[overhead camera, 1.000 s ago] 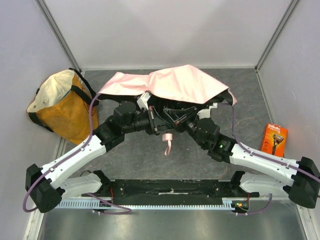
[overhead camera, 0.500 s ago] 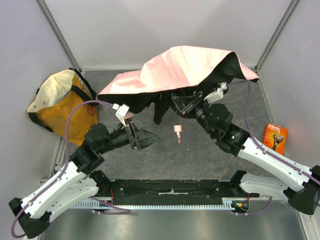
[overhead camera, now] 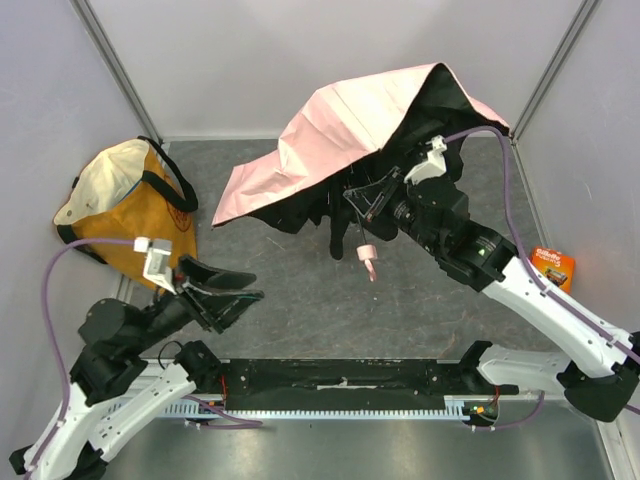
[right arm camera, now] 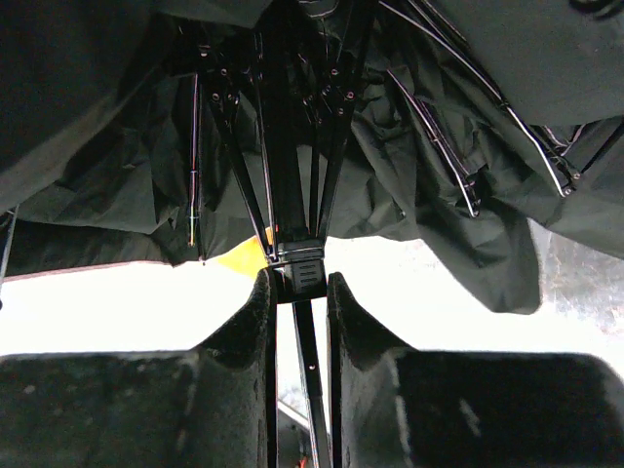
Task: Put away the umbrella
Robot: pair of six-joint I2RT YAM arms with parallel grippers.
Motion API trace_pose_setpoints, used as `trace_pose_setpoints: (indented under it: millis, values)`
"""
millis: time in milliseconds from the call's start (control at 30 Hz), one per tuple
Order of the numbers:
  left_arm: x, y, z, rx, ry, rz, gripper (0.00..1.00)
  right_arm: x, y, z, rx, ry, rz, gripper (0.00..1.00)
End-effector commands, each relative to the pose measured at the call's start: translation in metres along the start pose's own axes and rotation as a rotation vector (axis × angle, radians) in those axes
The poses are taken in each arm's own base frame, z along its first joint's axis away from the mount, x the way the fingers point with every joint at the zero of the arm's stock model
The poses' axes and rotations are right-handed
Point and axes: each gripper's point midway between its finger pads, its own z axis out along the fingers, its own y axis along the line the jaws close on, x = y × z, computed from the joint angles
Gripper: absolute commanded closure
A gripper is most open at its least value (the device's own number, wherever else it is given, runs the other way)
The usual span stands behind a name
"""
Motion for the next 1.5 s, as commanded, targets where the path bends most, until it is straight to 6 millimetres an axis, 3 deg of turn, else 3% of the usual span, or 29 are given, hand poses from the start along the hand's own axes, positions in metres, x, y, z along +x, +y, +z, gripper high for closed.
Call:
trace_pose_setpoints:
  millis: [0,167,233,300,400,433,533,600,667,800,933,1033,1467]
  values:
    - [-0.045,0.012,-0.020,-0.174,-0.154,0.055,0.32,0.018,-0.002,-0.001,0.049,0.130,-0.026,1.00]
    - [-0.071,0.024,-0.039,-0.313,-0.262,0.033,0.30,0.060,-0.033,0.006,0.095,0.210,0.005,1.00]
    - [-0.069,0.034,-0.037,-0.362,-0.254,0.013,0.28,0.066,-0.029,0.016,0.007,0.166,0.031,1.00]
    - [-0.061,0.046,-0.031,-0.418,-0.218,-0.022,0.28,0.085,-0.050,0.025,0.017,0.155,0.066,1.00]
    - [-0.047,0.065,-0.025,-0.508,-0.167,-0.072,0.28,0.135,-0.099,0.044,0.126,0.239,0.060,1.00]
    - [-0.043,0.070,-0.023,-0.527,-0.158,-0.089,0.28,0.148,-0.108,0.048,0.106,0.247,0.065,1.00]
    - [-0.027,0.083,-0.016,-0.554,-0.123,-0.113,0.28,0.177,-0.136,0.044,0.043,0.223,0.077,1.00]
    - [-0.012,0.093,-0.011,-0.566,-0.100,-0.139,0.29,0.189,-0.150,0.034,-0.010,0.192,0.044,1.00]
    - [0.007,0.107,-0.004,-0.576,-0.071,-0.167,0.30,0.192,-0.144,0.021,-0.170,0.143,-0.001,1.00]
    - [0.037,0.124,0.008,-0.591,-0.012,-0.223,0.28,0.204,-0.162,0.007,-0.251,0.137,-0.098,1.00]
    - [0.050,0.130,0.019,-0.601,0.033,-0.262,0.22,0.205,-0.145,-0.005,-0.388,0.130,-0.163,1.00]
    - [0.040,0.123,0.028,-0.585,0.021,-0.277,0.20,0.200,-0.121,-0.017,-0.532,0.107,-0.273,1.00]
    - [-0.069,0.032,0.062,-0.291,-0.118,-0.137,0.11,0.116,-0.022,-0.088,-0.919,-0.099,-0.412,1.00]
